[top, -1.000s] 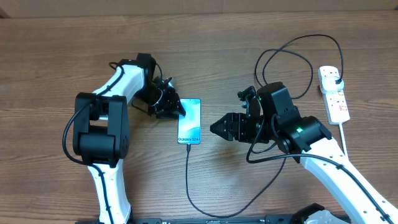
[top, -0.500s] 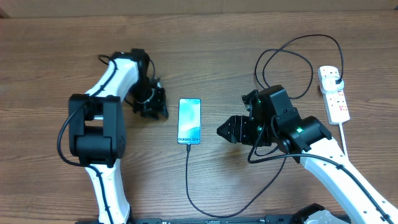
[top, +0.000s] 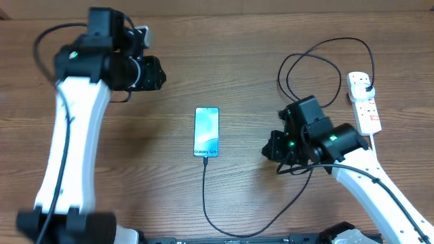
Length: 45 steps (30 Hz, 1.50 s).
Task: Plug charger to phone and switch on socket
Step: 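Open the left gripper and lift it away from the smartphone, then move the right gripper over the white power strip's switch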
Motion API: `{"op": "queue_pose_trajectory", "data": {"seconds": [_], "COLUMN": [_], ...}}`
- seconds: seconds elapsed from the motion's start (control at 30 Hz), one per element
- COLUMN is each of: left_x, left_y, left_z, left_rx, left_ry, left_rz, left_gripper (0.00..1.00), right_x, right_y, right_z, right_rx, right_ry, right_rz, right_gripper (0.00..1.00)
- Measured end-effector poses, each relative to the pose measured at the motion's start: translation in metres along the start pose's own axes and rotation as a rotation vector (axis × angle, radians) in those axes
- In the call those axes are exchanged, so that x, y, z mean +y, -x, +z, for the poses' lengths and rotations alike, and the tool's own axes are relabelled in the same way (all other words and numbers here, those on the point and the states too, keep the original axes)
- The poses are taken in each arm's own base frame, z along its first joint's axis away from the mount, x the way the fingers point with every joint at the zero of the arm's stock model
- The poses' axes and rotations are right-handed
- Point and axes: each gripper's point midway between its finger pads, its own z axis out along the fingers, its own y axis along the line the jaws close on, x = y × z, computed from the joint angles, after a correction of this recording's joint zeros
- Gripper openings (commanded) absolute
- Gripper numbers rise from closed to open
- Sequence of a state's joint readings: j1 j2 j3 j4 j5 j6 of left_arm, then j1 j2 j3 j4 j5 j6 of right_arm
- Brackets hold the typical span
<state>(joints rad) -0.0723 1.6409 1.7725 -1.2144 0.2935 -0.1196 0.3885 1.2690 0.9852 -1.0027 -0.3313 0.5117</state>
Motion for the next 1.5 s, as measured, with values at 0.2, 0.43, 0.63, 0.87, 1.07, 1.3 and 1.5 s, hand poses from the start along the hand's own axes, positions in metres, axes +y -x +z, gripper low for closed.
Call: {"op": "queue_pose_trajectory", "data": {"seconds": [0.2,0.43,0.63,0.87,1.07,1.3,1.5], "left_x": [-0.012,-0.008,-0.007,-0.007,-0.006,-0.005,-0.005], "left_y": [0.001,-0.002,-0.002,-0.002,-0.002,-0.002,-0.002], "left_z": [-0.039,-0.040,-0.040,-0.040,-0.040,-0.040,-0.040], "left_rx": [-0.098,-0.089,-0.089,-0.089,-0.090,-0.091,-0.090], "left_ry": [-0.009,0.013,0.018,0.021,0.026,0.027,0.027], "left_rz": [0.036,0.043,0.043,0.043,0.042,0.042,0.042], "left_gripper": [0.71,1.00,1.00,1.00,1.00,1.00,1.00], "right_x": [0.000,-0.019,-0.064,-0.133,-0.188,-0.241,-0.279], "right_y": [0.019,0.046,0.079,0.123,0.155,0.182,0.199], "right_z": [-0.044,-0.120,-0.171,-0.195,-0.187,-0.168,-0.137], "right_rx": [-0.105,-0.317,-0.514,-0.630,-0.632,-0.634,-0.604], "right_ry": [0.018,0.030,0.015,0.059,0.133,0.179,0.203], "right_rz": [0.030,0.135,0.301,0.476,0.600,0.728,0.806], "right_gripper": [0.04,0.04,0.04,0.04,0.04,0.04,0.04]}}
